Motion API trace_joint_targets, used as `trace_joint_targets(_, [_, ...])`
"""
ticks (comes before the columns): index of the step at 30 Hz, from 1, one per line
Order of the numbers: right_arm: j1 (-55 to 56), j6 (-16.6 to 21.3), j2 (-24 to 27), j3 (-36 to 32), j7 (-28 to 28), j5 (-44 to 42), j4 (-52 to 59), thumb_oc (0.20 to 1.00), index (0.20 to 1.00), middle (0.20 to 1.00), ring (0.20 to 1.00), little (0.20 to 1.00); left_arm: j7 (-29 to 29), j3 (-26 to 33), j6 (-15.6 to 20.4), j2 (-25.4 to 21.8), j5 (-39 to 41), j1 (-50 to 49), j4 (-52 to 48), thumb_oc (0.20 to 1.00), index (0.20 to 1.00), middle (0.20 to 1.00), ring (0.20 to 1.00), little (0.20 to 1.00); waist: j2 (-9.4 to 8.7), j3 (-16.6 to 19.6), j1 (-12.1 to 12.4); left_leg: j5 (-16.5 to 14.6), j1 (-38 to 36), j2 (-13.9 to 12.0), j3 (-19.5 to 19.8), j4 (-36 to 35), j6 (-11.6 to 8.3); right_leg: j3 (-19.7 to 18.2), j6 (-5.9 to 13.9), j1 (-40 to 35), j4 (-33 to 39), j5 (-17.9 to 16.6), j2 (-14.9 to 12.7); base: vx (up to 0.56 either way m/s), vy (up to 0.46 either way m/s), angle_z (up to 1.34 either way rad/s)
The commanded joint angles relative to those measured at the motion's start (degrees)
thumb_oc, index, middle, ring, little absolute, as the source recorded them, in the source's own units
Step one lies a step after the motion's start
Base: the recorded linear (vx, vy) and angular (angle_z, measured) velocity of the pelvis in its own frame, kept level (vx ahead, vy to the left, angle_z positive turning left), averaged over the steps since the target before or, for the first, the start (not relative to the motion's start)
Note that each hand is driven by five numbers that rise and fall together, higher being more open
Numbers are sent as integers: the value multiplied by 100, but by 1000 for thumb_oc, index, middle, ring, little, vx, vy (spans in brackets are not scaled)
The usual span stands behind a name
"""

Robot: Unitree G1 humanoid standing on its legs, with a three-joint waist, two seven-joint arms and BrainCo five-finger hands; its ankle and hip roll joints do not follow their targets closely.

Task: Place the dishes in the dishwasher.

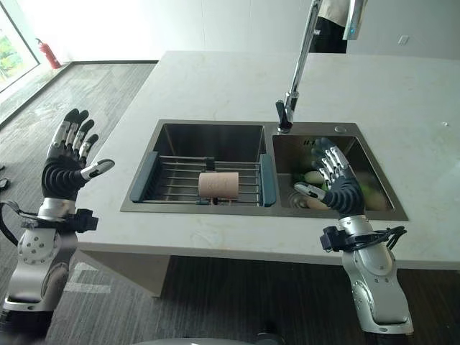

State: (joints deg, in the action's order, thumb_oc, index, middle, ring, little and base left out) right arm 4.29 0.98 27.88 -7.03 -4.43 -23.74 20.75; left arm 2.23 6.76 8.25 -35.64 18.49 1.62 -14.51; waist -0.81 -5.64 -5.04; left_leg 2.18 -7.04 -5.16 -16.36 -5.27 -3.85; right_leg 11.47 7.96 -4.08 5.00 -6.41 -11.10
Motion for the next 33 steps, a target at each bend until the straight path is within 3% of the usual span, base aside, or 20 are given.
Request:
trace_joint_targets(1, [-353, 142, 299, -219, 103, -187, 145, 1000, 1000, 1000, 1000, 1000, 14, 37, -89, -136, -702, 262, 55, 1000, 1000, 1000, 1000, 1000, 139, 271, -27, -107, 78, -525, 173, 27, -215, 144, 125, -140, 0, 377, 69, 62, 87, -12])
trace_joint_targets(3, [-444, 46, 328, -159, 146, -213, 126, 1000, 1000, 1000, 1000, 1000, -257, -29, -298, -473, -1210, 510, 100, 1000, 1000, 1000, 1000, 1000, 161, 302, -67, -158, 28, -481, 121, 27, -173, 127, 172, -148, 0, 354, 33, 59, 85, -18])
trace_joint_targets(5, [-584, -23, 487, -48, 153, -320, 75, 1000, 1000, 1000, 1000, 1000, -83, -252, -402, -1015, -1888, 979, 320, 1000, 1000, 1000, 1000, 1000, 204, 329, -151, -191, -36, -462, 50, 27, -152, 64, 209, -159, 0, 346, 22, 59, 61, -25])
trace_joint_targets(6, [-664, -18, 559, 1, 97, -360, -1, 1000, 1000, 1000, 1000, 1000, -206, -389, -742, -1260, -1863, 1319, 582, 1000, 1000, 1000, 1000, 1000, 243, 352, -226, -195, -60, -465, -3, 27, -154, -3, 210, -158, 0, 351, 41, 50, 64, -14])
trace_joint_targets(7, [-795, -7, 562, 125, 79, -304, -116, 1000, 1000, 1000, 1000, 1000, -437, -641, -1041, -1162, -1570, 1598, 952, 1000, 1000, 1000, 1000, 1000, 276, 353, -278, -197, -79, -469, -37, 27, -150, -61, 199, -155, 0, 357, 68, 40, 68, -18])
trace_joint_targets(8, [-947, -37, 636, 260, 76, -315, -196, 1000, 1000, 1000, 1000, 1000, -431, -1060, -1277, -1191, -1775, 1948, 1265, 1000, 1000, 1000, 1000, 1000, 314, 354, -341, -191, -94, -475, -59, 27, -148, -117, 196, -169, 0, 365, 89, 23, 54, -26])
trace_joint_targets(12, [-1075, -114, 833, 298, -111, -449, -228, 1000, 1000, 1000, 1000, 1000, -639, -1741, -1557, -1388, -2146, 2650, 1991, 1000, 1000, 1000, 1000, 1000, 368, 385, -500, -200, -140, -486, -163, 27, -142, -237, 189, -164, 0, 388, 147, 33, 33, -16])
trace_joint_targets(17, [-1230, -63, 917, 364, -348, -514, -385, 1000, 1000, 1000, 1000, 1000, -934, -2425, -2083, -1245, -2353, 3288, 2950, 1000, 1000, 1000, 1000, 1000, 412, 404, -669, -210, -177, -494, -285, 27, -129, -368, 175, -149, 0, 408, 211, 17, 19, -15])
trace_joint_targets(26, [-1335, -138, 942, 428, -644, -528, -490, 1000, 1000, 1000, 1000, 1000, -850, -2841, -2268, -776, -2302, 3658, 4286, 1000, 1000, 1000, 1000, 1000, 450, 412, -927, -214, -228, -486, -474, 27, -111, -567, 163, -120, 0, 419, 285, 16, 7, -8])
trace_joint_targets(33, [-1341, -198, 961, 387, -771, -534, -516, 1000, 1000, 1000, 1000, 1000, -831, -2866, -2292, -607, -2415, 3587, 4482, 1000, 1000, 1000, 1000, 1000, 462, 390, -1005, -220, -265, -489, -555, 27, -112, -626, 167, -120, 0, 419, 296, 8, 6, -9])
